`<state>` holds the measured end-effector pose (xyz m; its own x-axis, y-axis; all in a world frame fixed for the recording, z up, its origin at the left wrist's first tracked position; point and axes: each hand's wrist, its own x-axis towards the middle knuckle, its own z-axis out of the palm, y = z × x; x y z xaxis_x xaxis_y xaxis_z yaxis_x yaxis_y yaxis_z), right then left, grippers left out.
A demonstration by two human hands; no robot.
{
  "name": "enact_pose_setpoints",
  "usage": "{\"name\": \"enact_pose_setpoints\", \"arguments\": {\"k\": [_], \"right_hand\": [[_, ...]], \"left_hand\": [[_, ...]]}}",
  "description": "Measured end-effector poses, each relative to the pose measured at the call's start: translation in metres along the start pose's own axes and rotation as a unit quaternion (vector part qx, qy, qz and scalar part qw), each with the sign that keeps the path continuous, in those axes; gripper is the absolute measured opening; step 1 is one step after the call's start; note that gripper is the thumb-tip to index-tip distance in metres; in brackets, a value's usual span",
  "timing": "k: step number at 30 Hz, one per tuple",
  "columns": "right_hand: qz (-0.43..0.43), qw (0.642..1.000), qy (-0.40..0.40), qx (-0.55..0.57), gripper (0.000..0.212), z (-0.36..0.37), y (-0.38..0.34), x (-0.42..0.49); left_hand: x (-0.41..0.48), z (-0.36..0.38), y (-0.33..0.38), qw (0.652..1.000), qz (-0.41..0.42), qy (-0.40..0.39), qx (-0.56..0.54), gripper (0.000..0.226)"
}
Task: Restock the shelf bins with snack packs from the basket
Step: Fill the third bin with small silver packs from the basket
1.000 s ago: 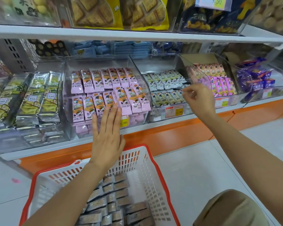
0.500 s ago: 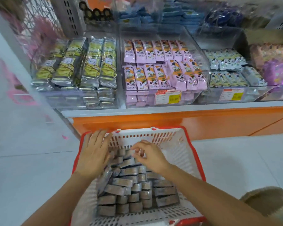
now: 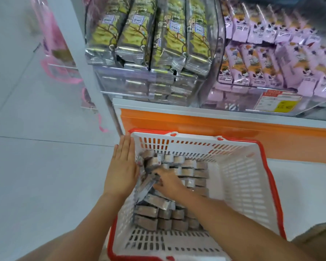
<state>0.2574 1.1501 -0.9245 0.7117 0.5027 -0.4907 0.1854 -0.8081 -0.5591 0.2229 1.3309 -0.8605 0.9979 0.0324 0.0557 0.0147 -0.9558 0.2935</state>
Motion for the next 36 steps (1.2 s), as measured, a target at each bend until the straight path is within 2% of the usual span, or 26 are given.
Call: {"name": "enact_pose_setpoints", "arguments": {"k": [4, 8, 12, 15, 19, 22, 23, 26, 28, 33, 36], "right_hand": [[0.014, 0.999, -0.026, -0.040, 0.049, 0.014, -0.001, 0.015], [0.007, 0.997, -0.032, -0.077, 0.030, 0.025, -0.003, 0.020], [-0.017, 0.996, -0.036, -0.084, 0.025, 0.024, -0.001, 0.012], [-0.011, 0.999, -0.023, -0.031, 0.028, 0.006, 0.001, 0.000], [-0.047, 0.994, 0.058, 0.074, 0.023, -0.037, 0.002, -0.024], [-0.048, 0.982, 0.121, 0.135, 0.027, -0.078, 0.001, -0.047], [-0.050, 0.977, 0.141, 0.151, 0.029, -0.092, -0.001, -0.056], [-0.076, 0.954, 0.204, 0.207, 0.030, -0.136, -0.010, -0.086], [-0.093, 0.935, 0.246, 0.237, 0.032, -0.161, -0.015, -0.104], [-0.130, 0.895, 0.313, 0.290, 0.056, -0.196, -0.015, -0.155], [-0.131, 0.901, 0.333, 0.244, 0.053, -0.201, -0.004, -0.184]], "left_hand": [[0.000, 0.003, -0.001, 1.000, -0.003, 0.005, -0.010, 0.068], [-0.001, 0.006, -0.003, 1.000, -0.002, -0.002, -0.005, 0.068], [0.000, 0.007, -0.004, 1.000, -0.009, -0.007, 0.007, 0.066], [0.001, 0.005, -0.002, 1.000, -0.010, 0.001, 0.025, 0.064], [0.001, 0.001, -0.002, 0.999, -0.015, -0.013, 0.047, 0.070], [0.015, -0.013, 0.019, 1.000, 0.025, -0.001, -0.001, 0.052], [0.021, -0.021, 0.031, 0.998, 0.051, -0.018, -0.044, 0.053], [0.032, -0.043, 0.072, 0.957, 0.096, -0.122, -0.245, 0.051], [0.035, -0.052, 0.095, 0.927, 0.120, -0.158, -0.319, 0.040], [0.038, -0.074, 0.153, 0.856, 0.075, -0.137, -0.493, 0.020], [0.040, -0.082, 0.183, 0.810, 0.055, -0.136, -0.568, 0.018]]}}
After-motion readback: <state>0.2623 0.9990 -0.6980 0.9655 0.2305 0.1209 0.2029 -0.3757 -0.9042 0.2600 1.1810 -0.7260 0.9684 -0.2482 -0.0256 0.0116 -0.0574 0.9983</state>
